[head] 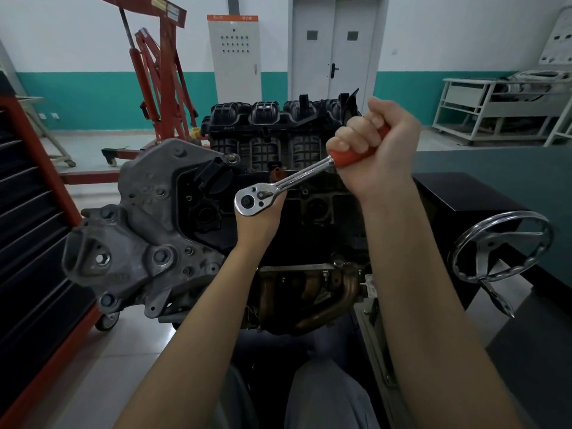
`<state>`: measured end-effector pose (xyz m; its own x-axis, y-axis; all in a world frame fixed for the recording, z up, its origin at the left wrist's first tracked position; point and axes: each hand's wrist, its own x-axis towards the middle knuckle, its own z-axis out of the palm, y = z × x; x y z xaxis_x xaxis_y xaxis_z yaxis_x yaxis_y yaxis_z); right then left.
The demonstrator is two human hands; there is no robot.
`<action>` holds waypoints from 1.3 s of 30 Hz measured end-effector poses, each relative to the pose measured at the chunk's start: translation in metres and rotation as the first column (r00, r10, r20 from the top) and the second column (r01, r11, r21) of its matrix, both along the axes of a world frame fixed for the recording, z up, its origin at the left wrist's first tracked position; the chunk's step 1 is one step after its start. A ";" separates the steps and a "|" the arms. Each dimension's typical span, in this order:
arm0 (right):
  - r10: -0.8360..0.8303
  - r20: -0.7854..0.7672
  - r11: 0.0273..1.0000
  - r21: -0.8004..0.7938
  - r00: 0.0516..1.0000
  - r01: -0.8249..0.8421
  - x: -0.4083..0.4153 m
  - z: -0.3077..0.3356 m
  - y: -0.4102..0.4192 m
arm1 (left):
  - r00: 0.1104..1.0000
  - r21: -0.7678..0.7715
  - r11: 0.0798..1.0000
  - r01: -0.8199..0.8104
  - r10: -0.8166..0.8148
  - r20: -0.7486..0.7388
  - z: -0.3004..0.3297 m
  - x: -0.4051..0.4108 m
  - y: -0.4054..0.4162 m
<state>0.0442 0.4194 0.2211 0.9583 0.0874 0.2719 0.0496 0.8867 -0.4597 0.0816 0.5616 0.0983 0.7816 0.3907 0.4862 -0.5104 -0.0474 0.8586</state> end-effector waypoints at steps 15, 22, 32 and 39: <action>-0.147 0.040 0.980 0.139 0.988 0.140 -0.031 -0.042 0.000 | 0.996 0.081 0.993 -0.087 0.088 -0.018 0.001 0.000 0.002; -0.007 -0.014 1.000 -0.017 1.000 0.006 0.000 -0.001 -0.002 | 0.999 0.127 0.992 -0.021 0.018 0.026 0.003 -0.005 -0.001; -0.235 -0.035 0.918 0.320 0.971 0.233 -0.073 -0.087 0.019 | 0.997 0.041 0.999 -0.014 0.011 0.082 0.007 -0.007 -0.003; -0.075 0.010 0.995 0.063 0.997 0.074 -0.012 -0.022 -0.006 | 0.999 0.109 0.994 -0.003 0.007 -0.039 0.004 -0.004 0.001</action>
<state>0.0320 0.4130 0.1988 0.9581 -0.0020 0.2866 0.1222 0.9073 -0.4023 0.0775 0.5631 0.1023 0.7989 0.3412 0.4954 -0.4764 -0.1440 0.8674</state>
